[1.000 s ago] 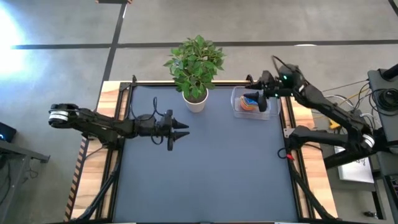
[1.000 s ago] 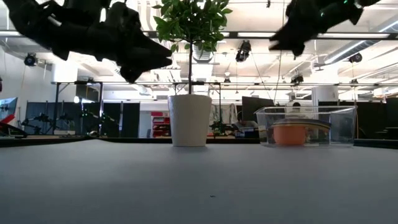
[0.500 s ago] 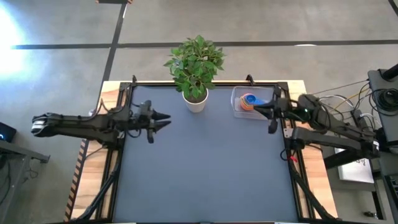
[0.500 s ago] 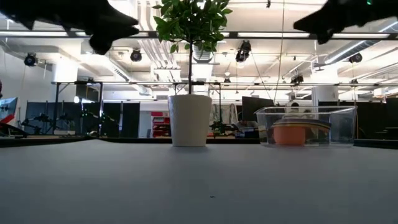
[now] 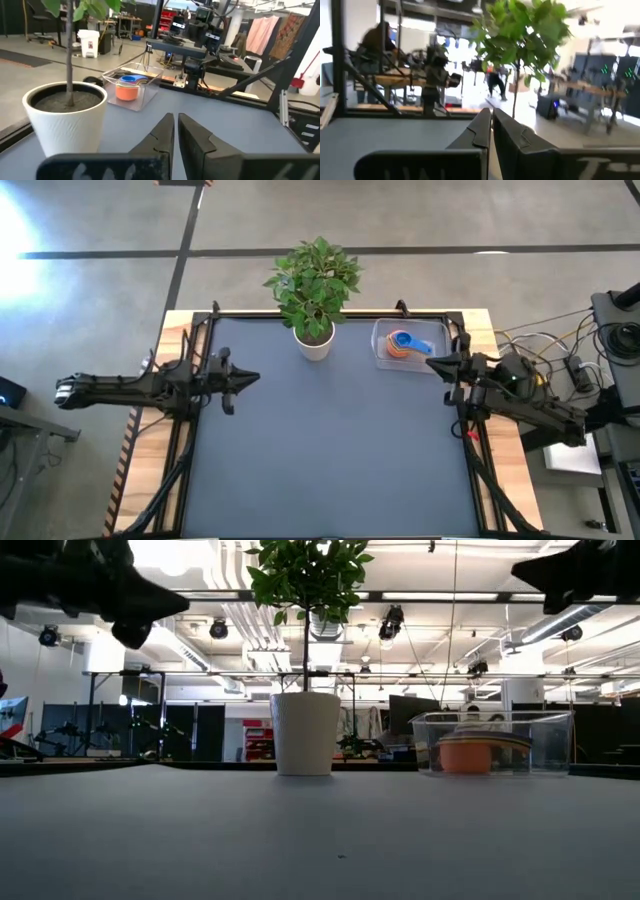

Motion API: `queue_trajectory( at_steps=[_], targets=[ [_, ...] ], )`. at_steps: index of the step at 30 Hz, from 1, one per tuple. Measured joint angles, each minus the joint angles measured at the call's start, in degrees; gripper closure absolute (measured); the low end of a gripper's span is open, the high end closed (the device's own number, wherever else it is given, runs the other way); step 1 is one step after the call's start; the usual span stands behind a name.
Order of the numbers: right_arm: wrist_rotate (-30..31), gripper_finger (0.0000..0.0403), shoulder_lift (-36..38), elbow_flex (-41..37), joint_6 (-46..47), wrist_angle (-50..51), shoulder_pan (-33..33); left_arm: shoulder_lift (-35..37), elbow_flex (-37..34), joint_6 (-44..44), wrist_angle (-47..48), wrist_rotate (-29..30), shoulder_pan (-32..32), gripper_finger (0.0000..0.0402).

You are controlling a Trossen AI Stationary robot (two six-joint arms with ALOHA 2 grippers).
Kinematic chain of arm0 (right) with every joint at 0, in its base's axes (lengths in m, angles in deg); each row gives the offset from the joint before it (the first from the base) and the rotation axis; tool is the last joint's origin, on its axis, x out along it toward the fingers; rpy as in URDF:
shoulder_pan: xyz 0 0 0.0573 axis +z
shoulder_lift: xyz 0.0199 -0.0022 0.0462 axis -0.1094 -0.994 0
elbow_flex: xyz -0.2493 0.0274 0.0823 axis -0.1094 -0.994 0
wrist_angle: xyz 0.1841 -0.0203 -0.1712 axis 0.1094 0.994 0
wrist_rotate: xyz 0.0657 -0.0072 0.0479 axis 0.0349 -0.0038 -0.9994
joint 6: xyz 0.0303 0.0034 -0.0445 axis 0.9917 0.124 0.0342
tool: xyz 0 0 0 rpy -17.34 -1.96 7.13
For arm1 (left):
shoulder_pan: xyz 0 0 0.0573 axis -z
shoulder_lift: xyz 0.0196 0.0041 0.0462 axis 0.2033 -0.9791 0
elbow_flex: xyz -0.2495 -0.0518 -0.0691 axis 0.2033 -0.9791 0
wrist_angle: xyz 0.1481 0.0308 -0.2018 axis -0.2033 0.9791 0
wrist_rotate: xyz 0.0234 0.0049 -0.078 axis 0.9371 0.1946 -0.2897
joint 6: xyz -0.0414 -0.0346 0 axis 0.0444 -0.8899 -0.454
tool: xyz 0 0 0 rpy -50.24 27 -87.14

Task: Nest measuring cups in basket
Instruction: Return to Home Position

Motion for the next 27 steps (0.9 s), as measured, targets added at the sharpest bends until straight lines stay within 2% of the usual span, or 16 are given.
queue_trajectory(
  at_steps=[6, 13, 16, 22, 27],
  targets=[
    [-0.6, 0.0394, 0.9, -6.3, -1.3, -7.3, 0.0, 5.9, -6.6, 0.9, -2.0, 2.0, -0.2, 0.04],
    [-3.0, 0.0394, 1.6, -10.2, 0.0, -9.0, 0.0, 14.4, -13.3, -1.8, -3.9, 1.7, -0.2, 0.0401],
    [-4.0, 0.0394, 1.6, -11.9, 0.6, -10.2, 0.0, 17.8, -13.7, -1.7, 0.3, 1.7, -0.2, 0.0401],
    [-5.3, 0.0394, 1.5, -15.5, 1.7, -12.2, 0.0, 21.9, -13.7, -1.5, 0.1, -1.8, -0.1, 0.0401],
    [-7.8, 0.0394, 1.5, -15.5, 3.2, -11.4, 0.0, 22.9, -13.7, -8.3, 1.6, -1.7, -0.1, 0.0402]
  ],
)
